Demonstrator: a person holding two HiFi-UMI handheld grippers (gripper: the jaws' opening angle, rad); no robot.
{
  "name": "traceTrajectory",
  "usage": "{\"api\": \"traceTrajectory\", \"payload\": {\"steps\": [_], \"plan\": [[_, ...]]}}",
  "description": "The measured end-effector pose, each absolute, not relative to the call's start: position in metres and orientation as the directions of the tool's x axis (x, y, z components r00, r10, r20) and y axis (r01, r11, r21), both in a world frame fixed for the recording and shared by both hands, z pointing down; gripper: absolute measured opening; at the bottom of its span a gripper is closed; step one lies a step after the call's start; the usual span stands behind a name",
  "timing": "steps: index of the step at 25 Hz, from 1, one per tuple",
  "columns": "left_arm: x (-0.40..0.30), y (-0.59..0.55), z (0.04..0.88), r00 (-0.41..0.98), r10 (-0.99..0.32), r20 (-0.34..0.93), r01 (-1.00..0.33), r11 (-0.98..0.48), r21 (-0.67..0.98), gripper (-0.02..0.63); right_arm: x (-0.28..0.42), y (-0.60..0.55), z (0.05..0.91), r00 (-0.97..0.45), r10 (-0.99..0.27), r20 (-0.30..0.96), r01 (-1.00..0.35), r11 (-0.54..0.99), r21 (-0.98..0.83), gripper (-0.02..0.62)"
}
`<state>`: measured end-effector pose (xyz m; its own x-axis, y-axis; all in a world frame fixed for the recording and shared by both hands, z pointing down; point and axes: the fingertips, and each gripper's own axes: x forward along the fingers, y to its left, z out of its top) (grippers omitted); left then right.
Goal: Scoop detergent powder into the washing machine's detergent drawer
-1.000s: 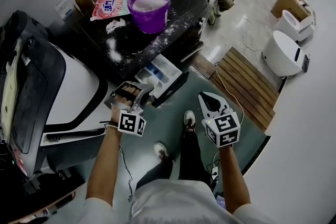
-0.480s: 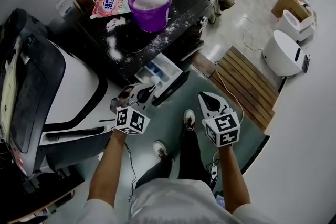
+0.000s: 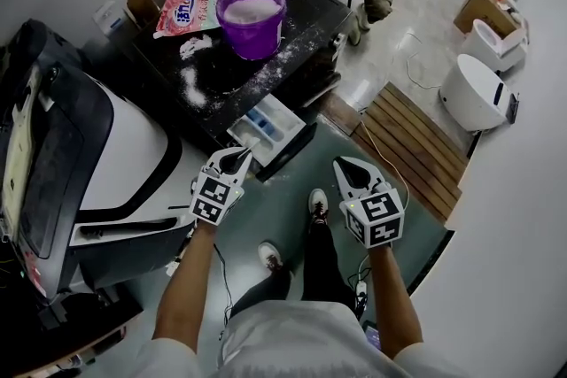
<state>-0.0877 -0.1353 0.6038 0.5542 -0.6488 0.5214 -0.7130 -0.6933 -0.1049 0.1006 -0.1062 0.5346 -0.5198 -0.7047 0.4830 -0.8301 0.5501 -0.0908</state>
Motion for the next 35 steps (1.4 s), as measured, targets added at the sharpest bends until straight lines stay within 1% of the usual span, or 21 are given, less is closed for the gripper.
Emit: {"api": "traceTrajectory", "payload": {"steps": [4,7,8,10,12,14,21,28,35], "plan": [[-0.095,-0.135,0.583,0.546,-0.686,0.48,-0.75,-0.656,-0.084,0.014,0.098,-0.103,0.516,-0.519,-0.719,0.462,-0.831,0.552,-0.074,0.006],[-0.101,-0.13,0.559,0.55,-0.717,0.428,-0.786,-0.618,-0.025,0.014,0.094,-0.1,0.492,-0.517,-0.739,0.433,-0.832,0.553,-0.049,0.006],[-0.104,-0.129,0.55,0.554,-0.729,0.402,-0.801,-0.599,0.018,0.014,0.093,-0.099,0.483,-0.516,-0.746,0.421,-0.832,0.553,-0.04,0.005],[-0.109,-0.127,0.529,0.564,-0.758,0.328,-0.824,-0.545,0.155,0.014,0.091,-0.096,0.464,-0.514,-0.761,0.396,-0.833,0.553,-0.021,0.006],[-0.116,-0.121,0.507,0.562,-0.786,0.256,-0.821,-0.493,0.288,0.014,0.087,-0.09,0.446,-0.515,-0.773,0.37,-0.833,0.554,-0.001,0.006],[-0.122,-0.113,0.485,0.558,-0.804,0.205,-0.811,-0.475,0.341,0.014,0.083,-0.084,0.429,-0.517,-0.785,0.343,-0.832,0.555,0.017,0.006],[-0.153,-0.08,0.409,0.521,-0.85,0.076,-0.829,-0.483,0.282,0.014,0.065,-0.066,0.379,-0.533,-0.808,0.251,-0.819,0.567,0.088,0.006],[-0.183,-0.049,0.343,0.468,-0.882,-0.042,-0.851,-0.463,0.248,0.014,0.035,-0.057,0.331,-0.589,-0.79,0.169,-0.773,0.612,0.166,0.006],[-0.199,-0.021,0.298,0.42,-0.905,-0.069,-0.905,-0.423,0.041,0.014,0.005,-0.052,0.297,-0.653,-0.749,0.117,-0.716,0.66,0.229,0.005]]}}
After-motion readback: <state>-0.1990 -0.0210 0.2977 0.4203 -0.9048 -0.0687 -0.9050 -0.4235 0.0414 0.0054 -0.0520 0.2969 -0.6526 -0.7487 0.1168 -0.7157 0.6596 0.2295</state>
